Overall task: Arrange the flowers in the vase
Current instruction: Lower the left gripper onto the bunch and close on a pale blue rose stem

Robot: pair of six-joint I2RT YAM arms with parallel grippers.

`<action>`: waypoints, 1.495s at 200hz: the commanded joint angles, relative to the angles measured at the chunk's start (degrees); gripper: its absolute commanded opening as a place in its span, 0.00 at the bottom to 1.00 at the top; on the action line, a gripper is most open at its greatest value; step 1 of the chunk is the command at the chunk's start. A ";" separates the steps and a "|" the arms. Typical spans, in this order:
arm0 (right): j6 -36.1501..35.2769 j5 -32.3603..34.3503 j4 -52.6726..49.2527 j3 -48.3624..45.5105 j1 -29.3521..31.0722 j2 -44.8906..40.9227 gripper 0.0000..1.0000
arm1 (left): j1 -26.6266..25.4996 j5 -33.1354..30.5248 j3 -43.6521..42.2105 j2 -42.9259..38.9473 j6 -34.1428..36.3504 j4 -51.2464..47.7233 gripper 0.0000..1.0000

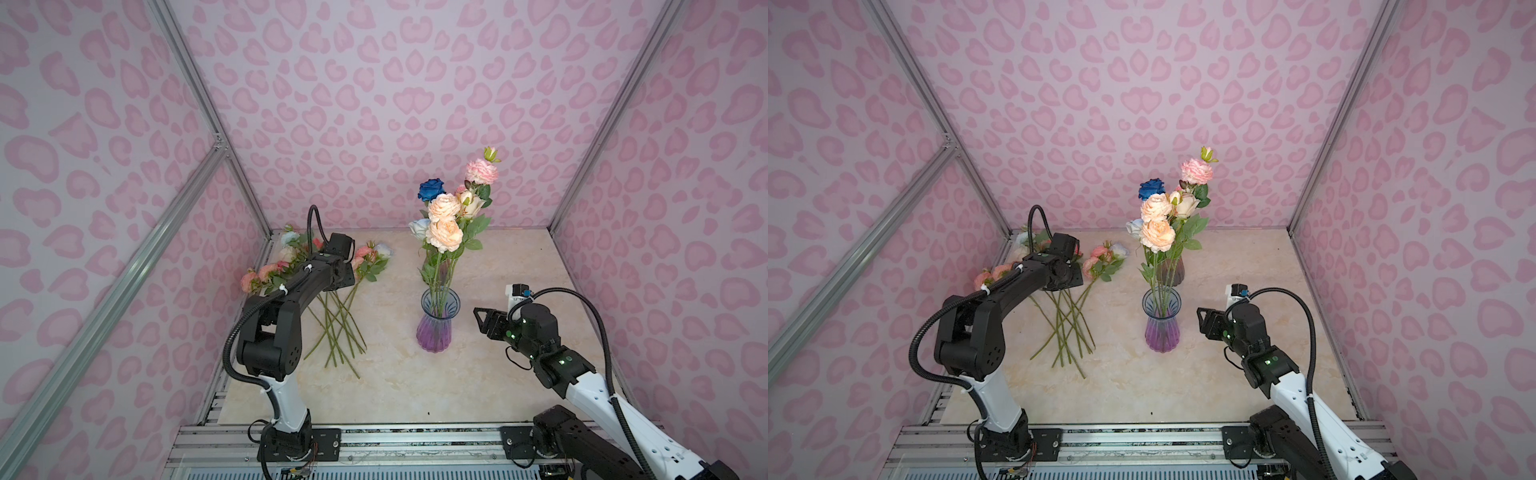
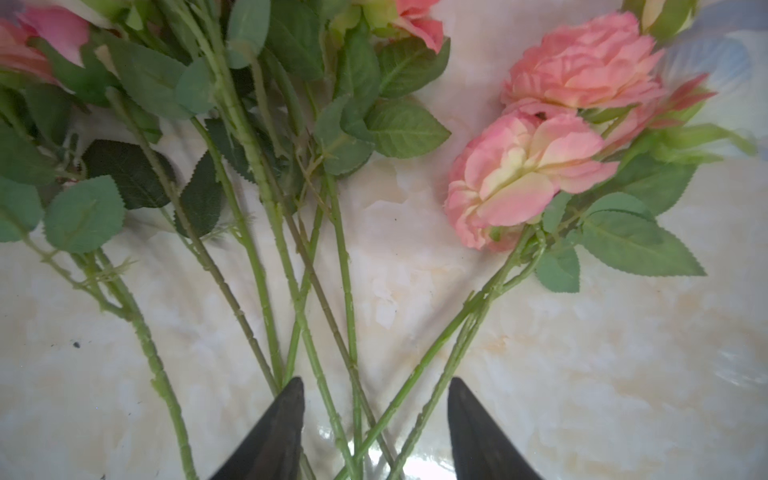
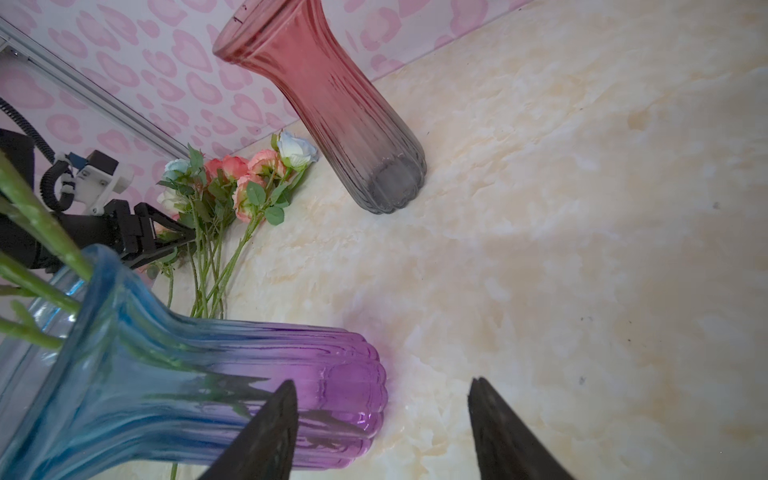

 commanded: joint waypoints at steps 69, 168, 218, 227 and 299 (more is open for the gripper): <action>-0.37 -1.99 3.86 -0.88 -0.81 3.50 0.66 | 9.19 -0.10 1.27 3.15 -5.95 2.17 0.53; -0.87 -1.56 2.97 -0.30 -0.92 3.95 0.66 | 11.29 4.86 5.10 10.56 -2.85 6.49 0.18; -0.96 -1.40 2.40 -0.19 -0.95 3.04 0.66 | 11.32 4.33 3.33 8.21 -1.58 6.99 0.04; -0.89 -1.32 2.37 -0.13 -0.95 2.85 0.66 | 11.34 4.32 2.93 7.11 -1.52 6.89 0.04; -0.75 -1.91 1.63 0.84 -0.95 2.61 0.65 | 9.13 9.24 -2.94 -14.89 -2.33 6.37 0.04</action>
